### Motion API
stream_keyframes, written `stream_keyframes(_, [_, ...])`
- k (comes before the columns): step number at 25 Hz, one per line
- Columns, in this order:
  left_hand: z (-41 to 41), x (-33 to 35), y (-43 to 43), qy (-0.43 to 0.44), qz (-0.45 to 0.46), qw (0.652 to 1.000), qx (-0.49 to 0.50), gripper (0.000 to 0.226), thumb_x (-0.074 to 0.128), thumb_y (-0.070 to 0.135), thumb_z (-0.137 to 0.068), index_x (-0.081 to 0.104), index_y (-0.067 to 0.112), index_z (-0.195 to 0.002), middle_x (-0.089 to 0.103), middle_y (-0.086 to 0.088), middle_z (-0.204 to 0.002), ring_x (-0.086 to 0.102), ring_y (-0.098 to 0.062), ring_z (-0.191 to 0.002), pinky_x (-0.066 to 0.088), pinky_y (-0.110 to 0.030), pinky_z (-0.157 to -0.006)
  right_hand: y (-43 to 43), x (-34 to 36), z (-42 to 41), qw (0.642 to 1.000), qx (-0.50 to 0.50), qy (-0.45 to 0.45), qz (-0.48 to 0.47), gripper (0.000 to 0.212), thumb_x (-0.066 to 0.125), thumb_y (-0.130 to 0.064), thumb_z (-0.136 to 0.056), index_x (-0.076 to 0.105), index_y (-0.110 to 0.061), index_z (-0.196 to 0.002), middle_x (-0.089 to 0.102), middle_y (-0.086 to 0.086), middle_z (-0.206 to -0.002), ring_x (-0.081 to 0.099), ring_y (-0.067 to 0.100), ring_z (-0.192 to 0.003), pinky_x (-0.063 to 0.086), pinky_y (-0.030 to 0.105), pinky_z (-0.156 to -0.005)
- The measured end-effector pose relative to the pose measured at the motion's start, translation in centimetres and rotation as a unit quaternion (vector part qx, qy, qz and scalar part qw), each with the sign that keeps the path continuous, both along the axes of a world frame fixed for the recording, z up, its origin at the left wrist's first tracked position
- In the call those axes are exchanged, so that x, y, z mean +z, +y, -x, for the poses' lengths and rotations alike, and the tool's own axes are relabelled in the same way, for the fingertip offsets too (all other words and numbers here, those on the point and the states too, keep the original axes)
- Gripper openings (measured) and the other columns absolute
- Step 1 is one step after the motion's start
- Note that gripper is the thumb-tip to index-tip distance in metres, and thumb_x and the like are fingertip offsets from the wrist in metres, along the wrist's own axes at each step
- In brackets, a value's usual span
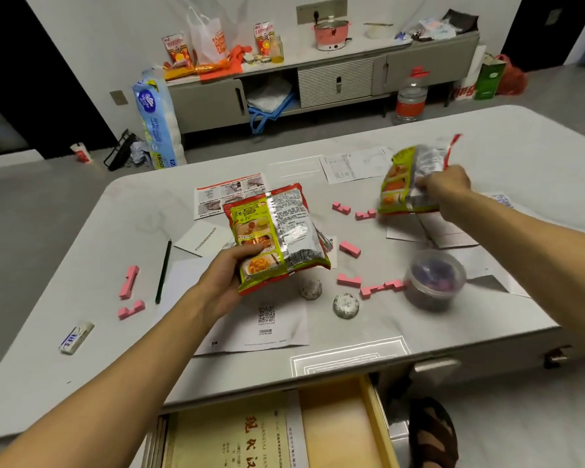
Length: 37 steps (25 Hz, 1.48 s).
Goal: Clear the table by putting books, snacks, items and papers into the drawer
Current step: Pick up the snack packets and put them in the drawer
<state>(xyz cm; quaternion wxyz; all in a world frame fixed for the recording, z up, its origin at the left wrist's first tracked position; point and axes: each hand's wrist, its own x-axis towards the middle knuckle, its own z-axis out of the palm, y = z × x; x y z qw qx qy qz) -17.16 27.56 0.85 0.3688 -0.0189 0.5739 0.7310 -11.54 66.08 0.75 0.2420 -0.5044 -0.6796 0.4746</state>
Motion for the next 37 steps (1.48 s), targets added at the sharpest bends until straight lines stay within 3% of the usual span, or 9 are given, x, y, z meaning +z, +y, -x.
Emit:
stream_keyframes(7, [-5.6, 4.6, -8.4, 0.014, -0.072, 0.997, 0.003, 0.042, 0.057, 0.005, -0.084, 0.059, 0.006, -0.126, 0.069, -0.017, -0.12, 0.072, -0.033, -0.098, 0.055, -0.051, -0.089, -19.0, 7.5, -5.7, 0.949, 0.286, 0.124, 0.039, 0.035, 0.068, -0.011, -0.084, 0.053, -0.015, -0.116, 0.068, 0.006, -0.112, 0.071, 0.026, -0.091, 0.062, 0.048, -0.068])
stream_keyframes(11, [-9.9, 3.8, -15.1, 0.009, -0.023, 1.0, -0.009, 0.044, 0.06, 0.011, -0.085, 0.059, 0.008, -0.129, 0.071, -0.016, -0.117, 0.073, -0.03, -0.094, 0.052, -0.051, -0.092, -31.1, 4.2, -12.6, 0.904, 0.374, 0.136, 0.157, 0.027, 0.058, -0.011, -0.094, 0.057, -0.019, -0.119, 0.072, 0.001, -0.112, 0.072, 0.022, -0.097, 0.06, 0.044, -0.083])
stream_keyframes(14, [-14.1, 1.6, -20.3, -0.008, 0.05, 0.998, -0.026, 0.042, 0.061, 0.02, -0.088, 0.059, 0.011, -0.129, 0.072, -0.014, -0.114, 0.074, -0.025, -0.092, 0.058, -0.042, -0.085, -37.9, 0.4, -17.1, 0.886, 0.375, 0.117, 0.247, 0.026, 0.06, -0.017, -0.095, 0.06, -0.021, -0.121, 0.074, 0.0, -0.112, 0.073, 0.017, -0.098, 0.058, 0.041, -0.089])
stream_keyframes(17, [-18.3, -1.4, -24.5, -0.039, 0.057, 0.998, -0.011, 0.039, 0.061, 0.006, -0.088, 0.056, 0.013, -0.126, 0.073, -0.012, -0.113, 0.074, -0.023, -0.094, 0.061, -0.031, -0.071, -43.2, -3.5, -21.0, 0.867, 0.386, 0.085, 0.304, 0.03, 0.064, -0.027, -0.093, 0.062, -0.022, -0.123, 0.074, -0.003, -0.112, 0.072, 0.014, -0.102, 0.056, 0.04, -0.093])
stream_keyframes(21, [-20.9, -5.0, -27.5, -0.07, 0.057, 0.994, -0.055, 0.057, 0.064, -0.003, -0.085, 0.048, 0.014, -0.137, 0.067, -0.014, -0.126, 0.066, -0.032, -0.113, 0.058, -0.036, -0.087, -46.4, -6.8, -23.4, 0.853, 0.378, 0.039, 0.359, 0.027, 0.058, -0.028, -0.097, 0.062, -0.023, -0.123, 0.075, -0.011, -0.105, 0.072, 0.006, -0.095, 0.057, 0.022, -0.076])
stream_keyframes(25, [-20.3, -7.1, -27.4, -0.128, 0.056, 0.987, -0.081, 0.052, 0.062, -0.007, -0.086, 0.052, 0.01, -0.134, 0.066, -0.017, -0.125, 0.067, -0.033, -0.11, 0.058, -0.037, -0.085, -46.0, -9.0, -22.5, 0.806, 0.353, 0.012, 0.475, 0.042, 0.043, -0.051, -0.099, 0.068, -0.024, -0.119, 0.077, -0.001, -0.105, 0.074, 0.015, -0.095, 0.057, 0.033, -0.085])
stream_keyframes(28, [-19.0, -8.1, -25.9, -0.137, 0.073, 0.985, -0.075, 0.047, 0.064, -0.007, -0.085, 0.057, 0.008, -0.129, 0.069, -0.017, -0.12, 0.069, -0.032, -0.107, 0.057, -0.04, -0.088, -45.0, -10.6, -20.9, 0.797, 0.369, -0.008, 0.479, 0.033, 0.062, -0.031, -0.094, 0.065, -0.014, -0.121, 0.077, 0.007, -0.104, 0.075, 0.023, -0.092, 0.059, 0.034, -0.078])
stream_keyframes(33, [-16.7, -10.9, -24.4, -0.062, 0.217, 0.971, -0.083, 0.042, 0.069, 0.0, -0.084, 0.061, 0.009, -0.125, 0.073, -0.013, -0.113, 0.071, -0.026, -0.098, 0.058, -0.038, -0.087, -44.6, -14.9, -18.3, 0.835, 0.327, -0.058, 0.44, 0.04, 0.074, -0.012, -0.083, 0.061, -0.008, -0.121, 0.075, 0.012, -0.106, 0.075, 0.026, -0.088, 0.06, 0.031, -0.06])
stream_keyframes(37, [-14.4, -12.7, -26.6, 0.119, 0.449, 0.883, -0.063, 0.045, 0.076, 0.021, -0.08, 0.06, 0.011, -0.121, 0.071, -0.006, -0.108, 0.066, -0.022, -0.097, 0.052, -0.034, -0.087, -46.2, -16.9, -16.4, 0.856, 0.331, -0.049, 0.395, 0.05, 0.077, -0.006, -0.08, 0.053, -0.01, -0.123, 0.072, 0.01, -0.115, 0.072, 0.027, -0.099, 0.058, 0.046, -0.089])
